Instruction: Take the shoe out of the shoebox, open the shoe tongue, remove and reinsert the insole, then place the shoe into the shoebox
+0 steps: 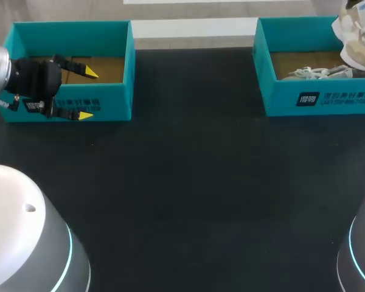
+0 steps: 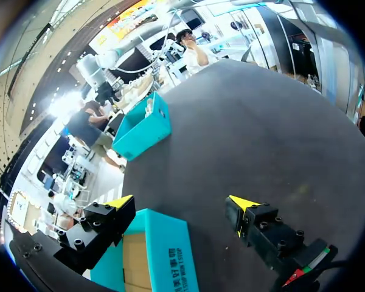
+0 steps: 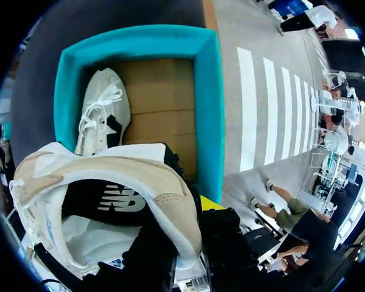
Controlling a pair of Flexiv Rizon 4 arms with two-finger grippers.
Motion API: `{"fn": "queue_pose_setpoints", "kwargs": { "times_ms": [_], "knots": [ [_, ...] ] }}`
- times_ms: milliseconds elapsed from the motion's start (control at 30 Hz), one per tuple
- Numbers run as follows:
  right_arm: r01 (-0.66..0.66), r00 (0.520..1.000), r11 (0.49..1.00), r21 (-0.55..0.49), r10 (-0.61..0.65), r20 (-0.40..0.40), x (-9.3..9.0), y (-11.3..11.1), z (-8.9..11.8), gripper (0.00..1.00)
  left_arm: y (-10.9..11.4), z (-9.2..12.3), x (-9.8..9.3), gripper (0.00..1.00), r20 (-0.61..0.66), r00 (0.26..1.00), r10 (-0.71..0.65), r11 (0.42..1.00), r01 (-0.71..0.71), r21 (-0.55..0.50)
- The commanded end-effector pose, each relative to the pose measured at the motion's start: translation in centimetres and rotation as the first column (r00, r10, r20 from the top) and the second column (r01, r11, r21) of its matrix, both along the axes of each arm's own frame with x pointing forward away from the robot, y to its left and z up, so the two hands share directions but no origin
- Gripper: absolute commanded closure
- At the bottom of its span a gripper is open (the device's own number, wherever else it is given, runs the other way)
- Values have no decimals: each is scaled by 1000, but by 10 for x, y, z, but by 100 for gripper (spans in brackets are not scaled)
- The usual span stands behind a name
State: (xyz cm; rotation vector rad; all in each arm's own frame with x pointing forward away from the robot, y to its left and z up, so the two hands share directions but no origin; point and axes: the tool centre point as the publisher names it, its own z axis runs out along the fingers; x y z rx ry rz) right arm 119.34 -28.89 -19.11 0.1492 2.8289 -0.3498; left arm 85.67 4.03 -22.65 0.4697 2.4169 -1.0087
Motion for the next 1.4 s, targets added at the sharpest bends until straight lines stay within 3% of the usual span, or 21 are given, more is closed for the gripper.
{"fn": "queue_pose_setpoints", "kwargs": {
  "times_ms": [33,133,200,300,433,467,533,1400],
  "knots": [
    [83,996,996,24,-83,-13,22,-10,-1,100,0,0,0,0,-1,1000,0,1000,0,4],
    [285,958,958,22,-285,31,22,-21,-1,100,0,0,0,0,-1,1000,0,1000,0,4],
    [458,886,887,52,-461,54,19,-27,1,100,0,0,0,0,-1,1000,0,1000,0,4],
    [720,673,679,144,-733,98,9,-39,4,100,0,0,0,0,-1,1000,0,1000,0,4],
    [892,343,358,276,-934,103,-8,-54,8,100,0,0,0,0,-1,1000,0,1000,0,4],
    [913,274,290,288,-957,95,-13,-56,9,100,0,0,0,0,-1,1000,0,1000,0,4],
    [931,187,209,298,-977,101,-17,-57,9,100,0,0,0,0,-1,1000,0,1000,0,4],
    [929,174,195,315,-980,94,-19,-57,9,100,0,0,0,0,-1,1000,0,1000,0,4]
  ]
}}
